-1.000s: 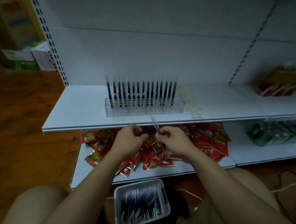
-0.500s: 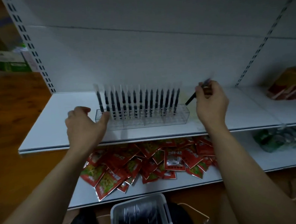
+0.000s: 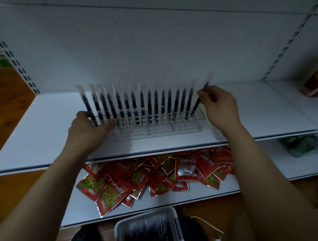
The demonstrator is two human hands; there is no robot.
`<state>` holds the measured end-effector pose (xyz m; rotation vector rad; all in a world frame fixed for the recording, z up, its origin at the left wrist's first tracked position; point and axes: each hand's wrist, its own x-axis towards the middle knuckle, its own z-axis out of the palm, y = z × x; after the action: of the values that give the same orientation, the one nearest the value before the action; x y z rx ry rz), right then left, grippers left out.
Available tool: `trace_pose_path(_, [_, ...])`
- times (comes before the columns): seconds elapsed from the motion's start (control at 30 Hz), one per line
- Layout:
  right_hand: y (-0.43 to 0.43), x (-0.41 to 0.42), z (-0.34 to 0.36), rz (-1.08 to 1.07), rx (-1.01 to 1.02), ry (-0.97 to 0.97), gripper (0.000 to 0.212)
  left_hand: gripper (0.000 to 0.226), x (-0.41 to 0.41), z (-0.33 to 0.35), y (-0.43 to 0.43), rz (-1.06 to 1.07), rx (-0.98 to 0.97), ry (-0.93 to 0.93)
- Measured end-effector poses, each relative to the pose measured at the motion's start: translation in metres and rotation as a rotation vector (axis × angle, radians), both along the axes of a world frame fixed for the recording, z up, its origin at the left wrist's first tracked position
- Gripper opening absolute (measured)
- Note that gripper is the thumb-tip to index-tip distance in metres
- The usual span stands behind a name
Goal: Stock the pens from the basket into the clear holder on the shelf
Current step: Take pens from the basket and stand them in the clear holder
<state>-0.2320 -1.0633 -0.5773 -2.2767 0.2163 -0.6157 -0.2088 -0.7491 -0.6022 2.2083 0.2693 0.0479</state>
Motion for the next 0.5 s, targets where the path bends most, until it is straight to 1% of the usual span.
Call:
trace_pose_path(0.1, [0.000,0.000,0.005,0.042,-0.075,0.003,0.027,0.075,-0.001,0.002,-0.002,0.020,-0.024,-0.007])
trace_pose_path(0.27, [0.002,0.002,0.002,0.099,-0.181,0.071,0.023,0.078,-0.010,0.002,-0.005,0.029,-0.021,-0.064])
trace_pose_path(0.37, [0.003,-0.002,-0.003,0.092,-0.070,0.099,0.029,0.083,-0.017,-0.001,-0.003,0.031,0.009,-0.104])
trace_pose_path(0.43, [0.003,-0.006,-0.005,0.078,0.002,0.133,0.037,0.094,-0.021,-0.003,-0.002,0.036,0.033,-0.087])
trace_pose_path(0.5, [0.003,-0.015,-0.005,0.081,0.043,0.179,0.048,0.099,-0.029,-0.004,-0.001,0.052,0.044,-0.083])
